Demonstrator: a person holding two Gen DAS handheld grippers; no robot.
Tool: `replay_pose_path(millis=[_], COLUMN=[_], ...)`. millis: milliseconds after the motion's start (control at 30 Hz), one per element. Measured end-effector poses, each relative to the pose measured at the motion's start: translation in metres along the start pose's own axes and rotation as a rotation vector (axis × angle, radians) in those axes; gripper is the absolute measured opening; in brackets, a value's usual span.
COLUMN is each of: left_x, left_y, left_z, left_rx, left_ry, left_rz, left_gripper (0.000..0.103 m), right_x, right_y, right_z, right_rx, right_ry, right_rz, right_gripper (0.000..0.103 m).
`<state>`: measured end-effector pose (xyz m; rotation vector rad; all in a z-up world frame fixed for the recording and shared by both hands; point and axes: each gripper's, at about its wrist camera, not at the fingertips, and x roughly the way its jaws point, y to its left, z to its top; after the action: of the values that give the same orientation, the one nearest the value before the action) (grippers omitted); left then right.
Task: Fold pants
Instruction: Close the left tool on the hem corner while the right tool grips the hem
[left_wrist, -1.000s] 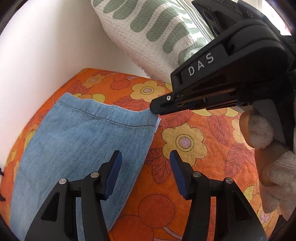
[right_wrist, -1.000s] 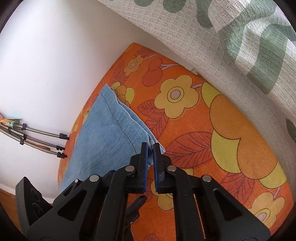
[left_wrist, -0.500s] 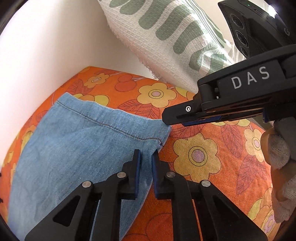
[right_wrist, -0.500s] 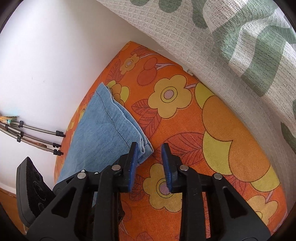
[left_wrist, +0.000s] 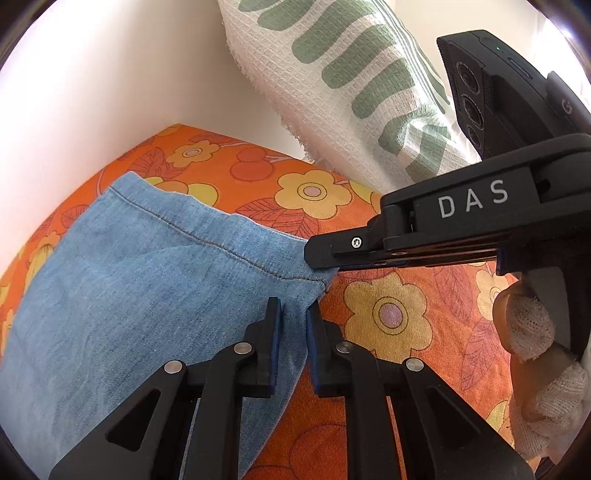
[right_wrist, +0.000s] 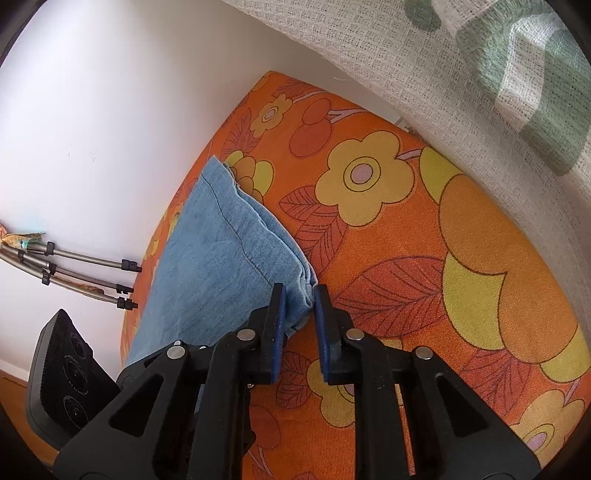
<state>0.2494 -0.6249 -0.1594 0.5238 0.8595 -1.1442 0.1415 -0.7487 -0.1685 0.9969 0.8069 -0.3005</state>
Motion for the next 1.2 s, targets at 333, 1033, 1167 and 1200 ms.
replay_pose_path(millis=[333,1033,1167,1200], left_x=[-0.001,-0.061,-0.06,-0.059], left_y=[-0.019,0.021,0.023,0.024], left_z=[0.004,-0.011,-0.015,-0.015], left_rx=[0.022,-0.049,-0.04,-0.045], left_ry=[-0.062,-0.18,-0.174,-0.175], left_rz=[0.109,0.053,0.043,0.034], left_gripper=[0.049,0.006,0.006,0.006], right_x=[-0.023,0.038,0.059,0.062], right_y=[0.012,0.042,0.046,0.047], right_z=[0.009,0.067,0.082,0.084], right_rx=[0.014,-0.077,-0.022,-0.016], right_ry=[-0.019,0.035,0.07,0.073], right_rz=[0.119,0.146,0.216,0.235], right_gripper=[0.011,0.048,0.048,0.048])
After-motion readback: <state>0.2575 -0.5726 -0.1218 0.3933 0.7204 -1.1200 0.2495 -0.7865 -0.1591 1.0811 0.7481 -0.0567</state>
